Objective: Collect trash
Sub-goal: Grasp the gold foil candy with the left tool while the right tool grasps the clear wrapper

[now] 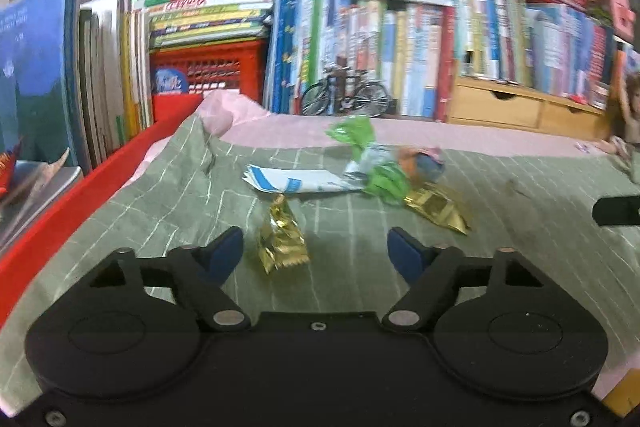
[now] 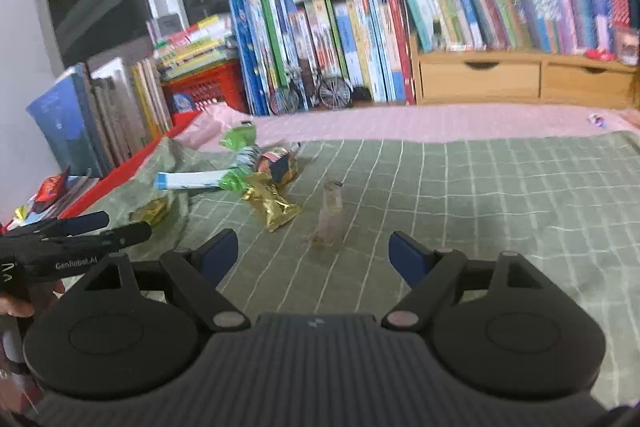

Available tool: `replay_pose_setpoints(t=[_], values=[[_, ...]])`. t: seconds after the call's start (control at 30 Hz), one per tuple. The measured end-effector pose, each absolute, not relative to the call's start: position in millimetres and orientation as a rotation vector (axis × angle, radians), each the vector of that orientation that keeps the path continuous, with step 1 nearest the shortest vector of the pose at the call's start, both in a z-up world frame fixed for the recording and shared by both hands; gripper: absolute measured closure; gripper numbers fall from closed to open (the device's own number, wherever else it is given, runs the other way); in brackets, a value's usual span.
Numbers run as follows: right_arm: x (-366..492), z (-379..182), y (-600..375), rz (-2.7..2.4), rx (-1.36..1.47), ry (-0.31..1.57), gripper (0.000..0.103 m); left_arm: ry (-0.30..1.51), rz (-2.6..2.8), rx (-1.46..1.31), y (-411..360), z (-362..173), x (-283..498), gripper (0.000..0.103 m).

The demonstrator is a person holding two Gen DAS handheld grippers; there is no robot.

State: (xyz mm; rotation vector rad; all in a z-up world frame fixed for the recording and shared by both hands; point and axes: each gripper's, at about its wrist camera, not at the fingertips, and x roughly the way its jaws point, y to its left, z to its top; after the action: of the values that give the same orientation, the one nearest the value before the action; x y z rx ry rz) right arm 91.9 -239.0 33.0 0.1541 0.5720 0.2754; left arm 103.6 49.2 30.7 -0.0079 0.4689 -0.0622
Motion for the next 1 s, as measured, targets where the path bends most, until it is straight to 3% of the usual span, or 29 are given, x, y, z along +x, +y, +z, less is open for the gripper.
replay_pose_setpoints(t=[0.17,0.23,0.4,0.43,0.5,0.63,1.0], values=[[133.8,17.5,-225.1,0.252,0.127,0.618,0.014,0.468,-0.034,0.054,41.6,18.0,124.1,0.032],[146.5,10.7,-220.6,0.266,0.127,0.642,0.014,0.493,-0.033,0.060,40.5,13.1,134.9,0.038],[168.5,-2.5,-210.3,0.264,0.104,0.680,0.018,0.532,-0.047,0.021,41.3,7.9,141.1,0.084],[172.0,-5.2,-209.6,0.266,0.110,0.694,0.022,0.528,-0.051,0.026,40.5,8.6,138.7,0.086],[175.2,-10.1,-209.5,0.275,0.124,0.721,0.043,0.518,-0.057,0.037,38.7,10.1,134.1,0.089],[166.3,-10.1,-212.1,0.273,0.114,0.705,0.070,0.503,-0.082,0.065,33.4,14.5,120.9,0.091],[130.2,5.2,-223.5,0.299,0.131,0.645,0.073,0.451,-0.176,0.065,13.1,38.0,76.4,0.091]])
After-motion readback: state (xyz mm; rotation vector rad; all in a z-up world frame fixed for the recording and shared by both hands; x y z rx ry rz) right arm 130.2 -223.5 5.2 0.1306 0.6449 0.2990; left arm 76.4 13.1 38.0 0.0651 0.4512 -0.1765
